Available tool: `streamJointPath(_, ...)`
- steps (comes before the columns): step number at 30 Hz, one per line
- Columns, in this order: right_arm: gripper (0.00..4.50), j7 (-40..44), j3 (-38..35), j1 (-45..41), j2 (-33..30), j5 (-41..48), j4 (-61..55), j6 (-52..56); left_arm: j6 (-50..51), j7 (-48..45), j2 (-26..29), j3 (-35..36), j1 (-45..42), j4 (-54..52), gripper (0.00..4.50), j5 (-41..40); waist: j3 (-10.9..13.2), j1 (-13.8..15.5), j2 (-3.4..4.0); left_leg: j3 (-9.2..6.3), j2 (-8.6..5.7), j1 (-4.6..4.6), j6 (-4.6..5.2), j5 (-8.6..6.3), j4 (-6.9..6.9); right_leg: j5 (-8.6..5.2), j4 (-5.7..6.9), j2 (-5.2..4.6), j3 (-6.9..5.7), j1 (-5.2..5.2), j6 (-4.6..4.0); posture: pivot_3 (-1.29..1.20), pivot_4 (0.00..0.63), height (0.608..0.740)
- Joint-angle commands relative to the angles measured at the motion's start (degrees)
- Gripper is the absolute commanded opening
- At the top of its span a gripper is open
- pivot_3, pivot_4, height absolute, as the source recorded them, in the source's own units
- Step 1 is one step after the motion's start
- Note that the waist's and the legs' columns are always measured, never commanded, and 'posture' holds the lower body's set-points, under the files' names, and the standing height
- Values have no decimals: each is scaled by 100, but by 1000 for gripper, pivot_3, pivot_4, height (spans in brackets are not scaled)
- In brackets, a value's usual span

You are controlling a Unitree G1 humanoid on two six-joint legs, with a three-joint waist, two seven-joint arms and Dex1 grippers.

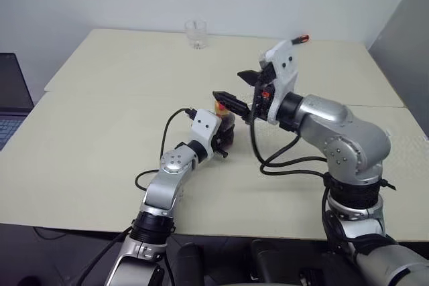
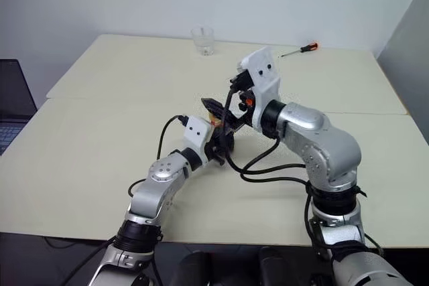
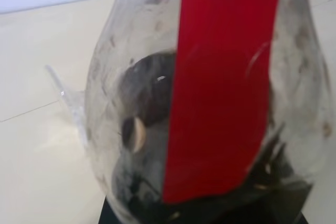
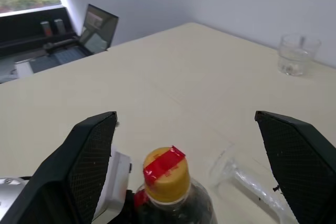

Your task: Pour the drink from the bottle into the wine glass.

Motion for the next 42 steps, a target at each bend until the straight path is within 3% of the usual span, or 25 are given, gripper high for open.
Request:
streamJointPath(1, 4500, -425, 61, -45, 48, -140, -278, 154, -222, 27, -48, -16, -207, -86, 900, 24, 0, 0, 0, 1, -1, -1, 0, 0, 1, 0, -1, 0, 0, 0, 0, 0, 150, 740)
streamJointPath(11, 4500, -739, 180, 60, 252, 19, -448, 791, -247, 43, -83, -56, -270, 20, 900, 71, 0, -18, 0, 0, 2, -1, 0, 0, -2, 0, -2, 5, 0, -2, 0, 0, 150, 740)
streamJointPath(23, 4500, -942, 316, 88, 383, -24, -190, 744, -246, 33, -124, -58, -289, 65, 900, 89, 0, -21, 0, -2, 2, -1, 0, 0, -2, -4, -2, 6, -1, -1, 7, 0, 150, 740)
streamJointPath(40, 4500, -459, 527, -263, 35, 58, 432, 458, -221, 39, -144, -48, -255, 18, 900, 64, 0, -21, 0, -1, 2, -1, 1, 0, -3, -6, -3, 6, -2, -1, 9, 0, 150, 740)
streamJointPath(42, 4128, -393, 536, -263, 3, 55, 505, 409, -217, 44, -144, -43, -247, 11, 900, 62, 0, -21, 0, 0, 2, -1, 1, 0, -4, -6, -4, 6, -1, -2, 9, 0, 150, 740)
